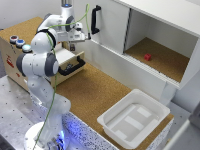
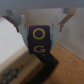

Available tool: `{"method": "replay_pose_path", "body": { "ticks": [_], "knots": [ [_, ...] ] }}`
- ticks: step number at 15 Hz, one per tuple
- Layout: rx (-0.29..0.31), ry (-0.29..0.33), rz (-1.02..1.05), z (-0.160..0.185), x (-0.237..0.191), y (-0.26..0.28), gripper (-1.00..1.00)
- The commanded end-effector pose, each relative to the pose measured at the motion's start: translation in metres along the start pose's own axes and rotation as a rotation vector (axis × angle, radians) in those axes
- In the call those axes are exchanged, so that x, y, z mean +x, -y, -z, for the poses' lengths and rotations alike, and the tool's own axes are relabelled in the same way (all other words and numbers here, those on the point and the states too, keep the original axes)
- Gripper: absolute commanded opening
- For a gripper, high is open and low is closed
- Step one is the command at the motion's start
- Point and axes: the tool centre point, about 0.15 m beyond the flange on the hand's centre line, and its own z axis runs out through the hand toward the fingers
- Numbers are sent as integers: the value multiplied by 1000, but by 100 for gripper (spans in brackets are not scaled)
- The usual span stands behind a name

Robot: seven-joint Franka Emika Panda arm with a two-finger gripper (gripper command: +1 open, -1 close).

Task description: Go towards the box and place the purple object

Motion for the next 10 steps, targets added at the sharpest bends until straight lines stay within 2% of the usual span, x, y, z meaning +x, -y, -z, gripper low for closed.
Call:
{"method": "replay_pose_path", "body": {
  "ticks": [1, 5, 10],
  "knots": [
    [17, -149, -75, -3, -98, -87, -100],
    [56, -156, -135, -18, -150, -164, -100],
    [60, -128, -269, -43, -214, -255, -100]
  ]
}}
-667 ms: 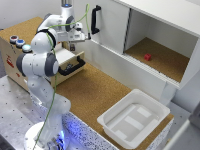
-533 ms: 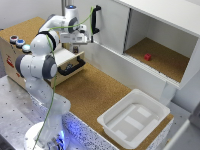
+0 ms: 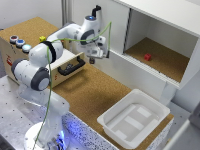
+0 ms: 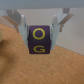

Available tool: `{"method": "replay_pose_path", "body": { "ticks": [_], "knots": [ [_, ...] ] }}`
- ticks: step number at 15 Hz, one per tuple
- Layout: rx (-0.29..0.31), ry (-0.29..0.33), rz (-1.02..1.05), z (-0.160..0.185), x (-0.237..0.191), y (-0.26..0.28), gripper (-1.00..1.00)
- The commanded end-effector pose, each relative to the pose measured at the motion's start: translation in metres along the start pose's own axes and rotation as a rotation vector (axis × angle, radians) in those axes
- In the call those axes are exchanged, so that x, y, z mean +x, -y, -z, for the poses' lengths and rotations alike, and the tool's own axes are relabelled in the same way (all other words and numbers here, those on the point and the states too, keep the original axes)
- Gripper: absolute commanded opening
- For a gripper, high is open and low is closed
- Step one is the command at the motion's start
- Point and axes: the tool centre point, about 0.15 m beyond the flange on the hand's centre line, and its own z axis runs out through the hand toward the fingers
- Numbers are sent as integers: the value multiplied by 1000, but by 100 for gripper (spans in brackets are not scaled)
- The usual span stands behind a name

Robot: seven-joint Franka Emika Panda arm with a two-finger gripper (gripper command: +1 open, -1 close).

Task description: Go towards the box and place the purple object

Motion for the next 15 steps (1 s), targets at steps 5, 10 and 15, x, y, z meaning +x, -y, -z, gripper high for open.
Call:
{"method": "replay_pose_path", "body": {
  "ticks": [5, 10, 15],
  "knots": [
    [-16, 37, -395, -62, -104, -204, -100],
    [32, 28, -704, -99, -136, -276, -100],
    [117, -28, -998, -145, -156, -297, -100]
  ]
}}
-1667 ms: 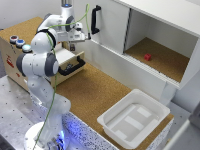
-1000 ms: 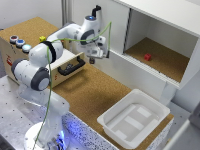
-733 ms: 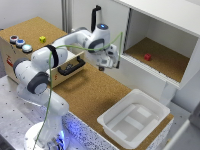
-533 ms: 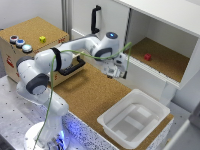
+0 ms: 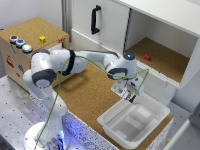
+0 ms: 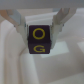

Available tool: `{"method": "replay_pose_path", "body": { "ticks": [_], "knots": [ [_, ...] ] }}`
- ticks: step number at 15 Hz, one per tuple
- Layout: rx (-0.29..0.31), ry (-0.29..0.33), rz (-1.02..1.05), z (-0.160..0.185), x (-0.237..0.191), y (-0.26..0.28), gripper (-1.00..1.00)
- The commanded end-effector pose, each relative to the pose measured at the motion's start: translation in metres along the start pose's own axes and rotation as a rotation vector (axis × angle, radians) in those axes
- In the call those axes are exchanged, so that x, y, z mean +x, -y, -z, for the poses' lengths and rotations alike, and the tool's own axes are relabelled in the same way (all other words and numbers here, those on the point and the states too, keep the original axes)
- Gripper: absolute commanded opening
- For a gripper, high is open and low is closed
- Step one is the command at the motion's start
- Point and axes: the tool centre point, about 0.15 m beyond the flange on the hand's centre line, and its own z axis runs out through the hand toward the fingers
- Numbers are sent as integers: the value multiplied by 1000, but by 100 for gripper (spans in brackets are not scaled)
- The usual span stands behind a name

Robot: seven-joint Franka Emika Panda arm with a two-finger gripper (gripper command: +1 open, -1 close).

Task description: Go towards the box and place the purple object

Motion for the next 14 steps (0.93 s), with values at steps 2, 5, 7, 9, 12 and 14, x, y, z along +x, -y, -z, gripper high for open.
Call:
{"method": "replay_pose_path", "body": {
  "ticks": [2, 5, 7, 9, 12, 14],
  "knots": [
    [169, 44, -302, -60, 23, -43, -100],
    [144, 43, -339, -68, 26, -40, -100],
    [148, 37, -398, -73, 20, -49, -100],
    [150, 38, -474, -80, 11, -62, -100],
    [155, 42, -567, -94, -8, -78, -100],
    [161, 62, -594, -105, -15, -82, -100]
  ]
}}
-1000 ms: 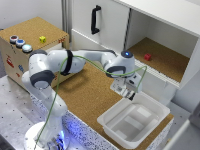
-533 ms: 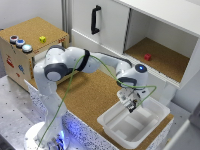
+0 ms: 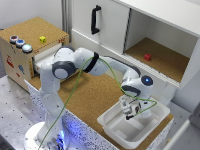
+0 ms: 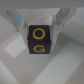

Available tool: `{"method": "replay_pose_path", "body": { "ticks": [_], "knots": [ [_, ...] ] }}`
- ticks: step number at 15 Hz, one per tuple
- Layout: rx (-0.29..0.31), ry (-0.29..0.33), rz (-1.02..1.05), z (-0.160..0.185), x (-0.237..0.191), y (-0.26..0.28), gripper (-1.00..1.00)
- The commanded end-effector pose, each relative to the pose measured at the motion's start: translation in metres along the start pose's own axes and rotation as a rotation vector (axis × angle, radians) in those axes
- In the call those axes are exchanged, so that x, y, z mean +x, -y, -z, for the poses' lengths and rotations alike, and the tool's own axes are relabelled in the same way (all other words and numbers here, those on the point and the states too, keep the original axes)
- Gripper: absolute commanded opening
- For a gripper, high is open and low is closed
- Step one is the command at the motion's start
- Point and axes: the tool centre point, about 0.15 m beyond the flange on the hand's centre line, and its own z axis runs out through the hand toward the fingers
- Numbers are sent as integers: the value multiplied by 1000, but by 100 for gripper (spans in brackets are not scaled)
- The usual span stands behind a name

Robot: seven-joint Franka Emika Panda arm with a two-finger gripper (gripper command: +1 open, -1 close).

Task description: Go towards the box and place the purple object

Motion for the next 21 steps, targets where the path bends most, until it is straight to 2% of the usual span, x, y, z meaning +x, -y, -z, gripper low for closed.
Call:
{"method": "replay_pose_path", "body": {
  "ticks": [1, 3, 4, 9, 12, 16, 21],
  "knots": [
    [30, 37, -91, -44, 8, -24, -100],
    [33, 56, -89, -53, 4, -23, -100],
    [34, 55, -88, -53, 2, -21, 100],
    [50, 6, -73, -28, -9, -12, 100],
    [86, -39, -45, -6, -16, -2, 100],
    [110, -109, 77, 42, -14, 31, 100],
    [113, -185, 286, 102, -20, 81, 100]
  ]
}}
